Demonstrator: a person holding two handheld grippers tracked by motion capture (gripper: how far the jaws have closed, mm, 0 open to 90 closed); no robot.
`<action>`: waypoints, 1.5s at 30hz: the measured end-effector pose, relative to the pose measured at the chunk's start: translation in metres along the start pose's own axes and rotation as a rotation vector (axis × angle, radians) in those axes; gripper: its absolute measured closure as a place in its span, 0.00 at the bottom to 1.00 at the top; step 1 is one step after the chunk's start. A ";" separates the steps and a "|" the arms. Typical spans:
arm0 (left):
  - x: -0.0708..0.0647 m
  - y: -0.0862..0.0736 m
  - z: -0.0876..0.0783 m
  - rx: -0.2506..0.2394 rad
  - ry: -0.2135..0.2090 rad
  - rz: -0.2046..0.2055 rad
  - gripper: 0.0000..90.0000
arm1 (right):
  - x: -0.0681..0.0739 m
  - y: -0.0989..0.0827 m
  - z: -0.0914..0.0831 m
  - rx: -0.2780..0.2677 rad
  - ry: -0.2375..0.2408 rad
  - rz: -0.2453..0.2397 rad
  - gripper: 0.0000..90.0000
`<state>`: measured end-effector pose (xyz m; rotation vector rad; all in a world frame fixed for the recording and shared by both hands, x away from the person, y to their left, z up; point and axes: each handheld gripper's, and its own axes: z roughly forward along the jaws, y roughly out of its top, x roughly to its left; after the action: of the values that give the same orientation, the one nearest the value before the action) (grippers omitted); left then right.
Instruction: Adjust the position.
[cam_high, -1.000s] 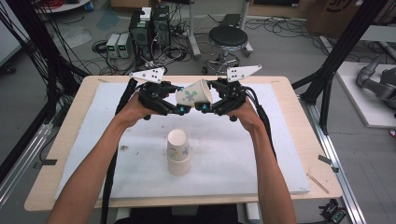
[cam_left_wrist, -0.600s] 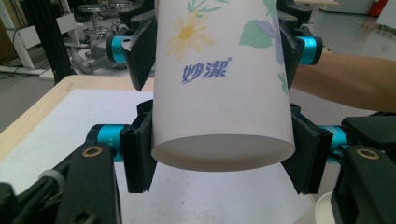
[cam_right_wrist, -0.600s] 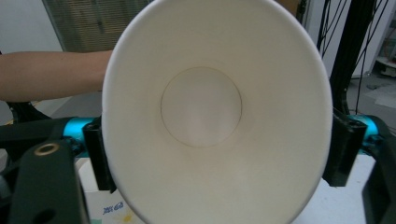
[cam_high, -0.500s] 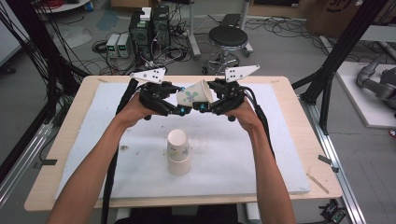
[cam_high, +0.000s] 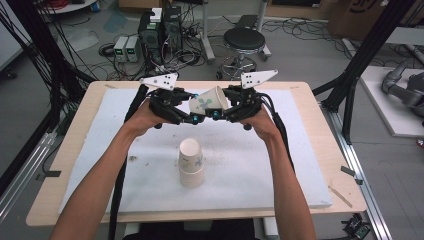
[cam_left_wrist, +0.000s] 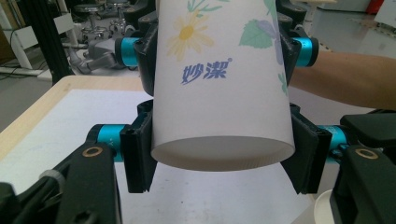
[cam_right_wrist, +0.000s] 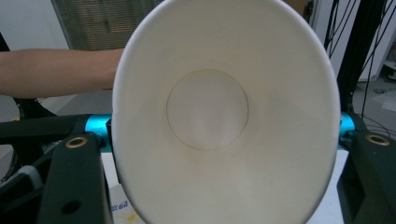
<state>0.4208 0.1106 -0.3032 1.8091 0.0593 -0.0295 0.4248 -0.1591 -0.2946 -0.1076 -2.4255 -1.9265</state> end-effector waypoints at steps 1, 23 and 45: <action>0.000 0.000 0.000 0.003 0.000 0.004 0.41 | 0.000 0.000 0.000 0.000 0.000 -0.001 0.35; 0.006 -0.003 -0.005 0.013 0.052 -0.060 0.03 | -0.001 0.001 -0.007 0.000 -0.024 0.015 0.38; -0.002 -0.015 -0.052 0.110 0.415 -0.159 0.03 | -0.007 0.000 -0.021 0.123 -0.236 0.054 0.37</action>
<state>0.4174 0.1648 -0.3054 1.8909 0.5041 0.2342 0.4316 -0.1797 -0.2899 -0.4134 -2.6491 -1.8302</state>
